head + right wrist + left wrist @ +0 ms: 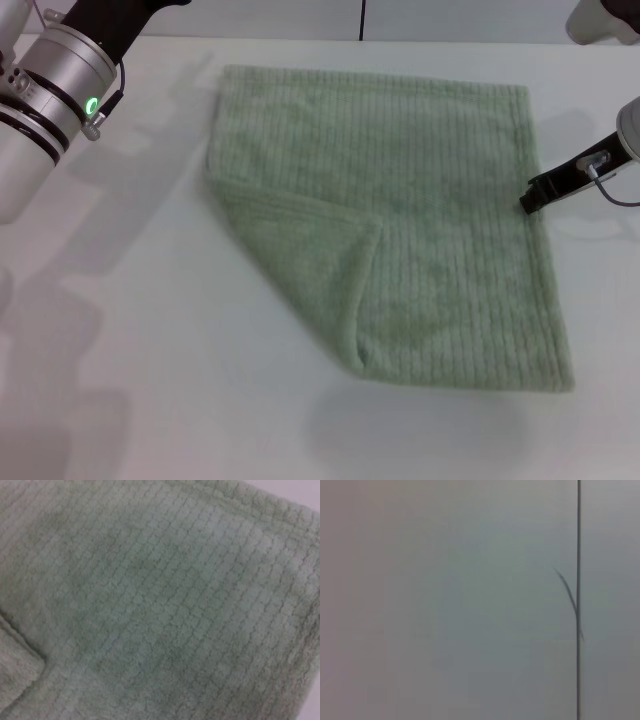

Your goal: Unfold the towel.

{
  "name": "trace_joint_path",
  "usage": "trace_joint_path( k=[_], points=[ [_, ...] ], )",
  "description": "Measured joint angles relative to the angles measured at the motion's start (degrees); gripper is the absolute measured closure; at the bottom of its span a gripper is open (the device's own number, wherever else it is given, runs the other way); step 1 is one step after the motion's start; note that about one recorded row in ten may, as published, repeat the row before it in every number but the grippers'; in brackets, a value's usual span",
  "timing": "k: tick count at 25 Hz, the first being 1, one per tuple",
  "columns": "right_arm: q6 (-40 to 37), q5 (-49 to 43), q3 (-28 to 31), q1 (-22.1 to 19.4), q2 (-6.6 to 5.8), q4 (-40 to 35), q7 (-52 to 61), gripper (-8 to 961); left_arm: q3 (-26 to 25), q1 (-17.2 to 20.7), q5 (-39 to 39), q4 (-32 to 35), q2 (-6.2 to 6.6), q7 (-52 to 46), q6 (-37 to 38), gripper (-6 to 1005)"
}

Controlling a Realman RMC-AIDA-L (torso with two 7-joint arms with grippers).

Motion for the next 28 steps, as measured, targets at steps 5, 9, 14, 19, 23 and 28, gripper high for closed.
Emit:
trace_joint_path(
  k=[5, 9, 14, 19, 23, 28],
  points=[
    [0.01, 0.16, 0.0, -0.23, 0.0, 0.28, -0.06, 953, 0.1, 0.0, 0.0, 0.0, 0.0, -0.07, -0.09, 195],
    [0.36, 0.16, 0.0, -0.12, -0.08, 1.37, -0.06, 953, 0.12, 0.07, 0.0, 0.0, 0.0, -0.08, -0.35, 196],
    [0.43, 0.16, 0.0, -0.05, -0.12, 1.65, -0.06, 952, 0.12, 0.17, 0.0, 0.0, 0.0, -0.16, -0.75, 196],
    [0.45, 0.16, 0.0, 0.09, -0.11, 2.24, -0.06, 952, 0.12, 0.18, 0.09, 0.0, 0.0, -0.64, -0.87, 196],
    [0.47, 0.16, 0.0, 0.12, -0.1, 2.37, -0.21, 952, 0.16, 0.18, 0.21, 0.0, 0.0, -0.84, -1.43, 196],
    [0.53, 0.16, 0.0, 0.12, -0.09, 2.55, -0.41, 953, 1.72, 0.06, 0.09, -0.23, 0.0, -1.49, -1.9, 196]
  ],
)
